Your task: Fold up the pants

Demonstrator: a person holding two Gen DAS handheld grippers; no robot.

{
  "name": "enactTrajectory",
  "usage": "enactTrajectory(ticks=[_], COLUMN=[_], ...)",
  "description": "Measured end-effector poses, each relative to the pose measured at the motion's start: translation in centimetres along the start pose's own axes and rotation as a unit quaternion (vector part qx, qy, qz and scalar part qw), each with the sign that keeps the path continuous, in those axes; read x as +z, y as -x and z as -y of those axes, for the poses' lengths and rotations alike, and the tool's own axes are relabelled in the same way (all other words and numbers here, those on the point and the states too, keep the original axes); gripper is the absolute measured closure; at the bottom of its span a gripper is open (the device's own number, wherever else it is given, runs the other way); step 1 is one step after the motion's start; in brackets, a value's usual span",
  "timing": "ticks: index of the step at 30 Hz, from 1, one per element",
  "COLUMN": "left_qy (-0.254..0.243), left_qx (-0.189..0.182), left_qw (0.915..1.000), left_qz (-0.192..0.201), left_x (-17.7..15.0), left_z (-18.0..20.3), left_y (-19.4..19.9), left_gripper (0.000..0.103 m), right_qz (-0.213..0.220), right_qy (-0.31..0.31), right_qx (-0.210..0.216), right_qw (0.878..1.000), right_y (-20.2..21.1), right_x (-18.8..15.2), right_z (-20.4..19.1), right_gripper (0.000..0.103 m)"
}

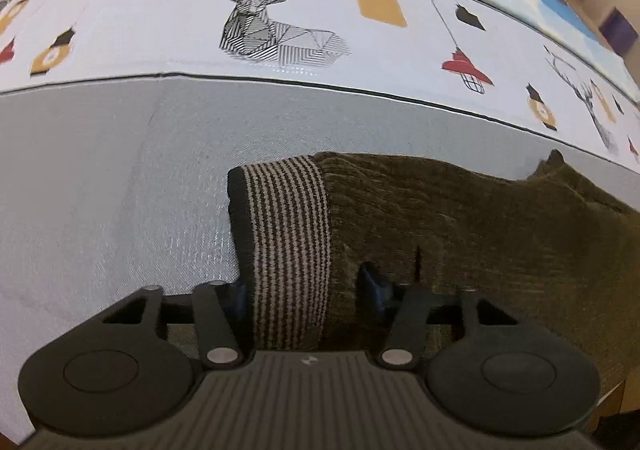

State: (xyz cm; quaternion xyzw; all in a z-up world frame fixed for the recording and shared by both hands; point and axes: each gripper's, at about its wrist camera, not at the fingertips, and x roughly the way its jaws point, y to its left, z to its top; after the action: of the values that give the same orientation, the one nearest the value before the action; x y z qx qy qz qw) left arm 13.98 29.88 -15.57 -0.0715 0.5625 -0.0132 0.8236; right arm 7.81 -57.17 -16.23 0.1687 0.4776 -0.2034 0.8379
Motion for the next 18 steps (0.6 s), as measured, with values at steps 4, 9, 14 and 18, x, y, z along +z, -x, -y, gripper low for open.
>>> enactTrajectory(ticks=[4, 9, 14, 18], left_qy=[0.011, 0.043, 0.04, 0.065], left_qx=[-0.001, -0.011, -0.011, -0.015], left_qw=[0.9998, 0.9977, 0.9982, 0.9976], left_qz=[0.014, 0.05, 0.044, 0.02], left_x=[0.3, 0.6, 0.2, 0.6], left_z=[-0.1, -1.1, -1.4, -2.0], left_y=[0.2, 1.3, 1.2, 1.1], left_gripper=[0.059, 0.069, 0.067, 0.053], right_qz=[0.036, 0.131, 0.097, 0.003], right_qy=[-0.012, -0.02, -0.004, -0.041], right_qx=[-0.001, 0.039, -0.006, -0.053], right_qw=[0.999, 0.99, 0.995, 0.998], right_y=[0.3, 1.8, 0.3, -2.3], right_x=[1.3, 3.9, 4.9, 3.5], right_z=[-1.0, -3.1, -4.3, -2.5], right_gripper=[0.083, 0.083, 0.082, 0.079])
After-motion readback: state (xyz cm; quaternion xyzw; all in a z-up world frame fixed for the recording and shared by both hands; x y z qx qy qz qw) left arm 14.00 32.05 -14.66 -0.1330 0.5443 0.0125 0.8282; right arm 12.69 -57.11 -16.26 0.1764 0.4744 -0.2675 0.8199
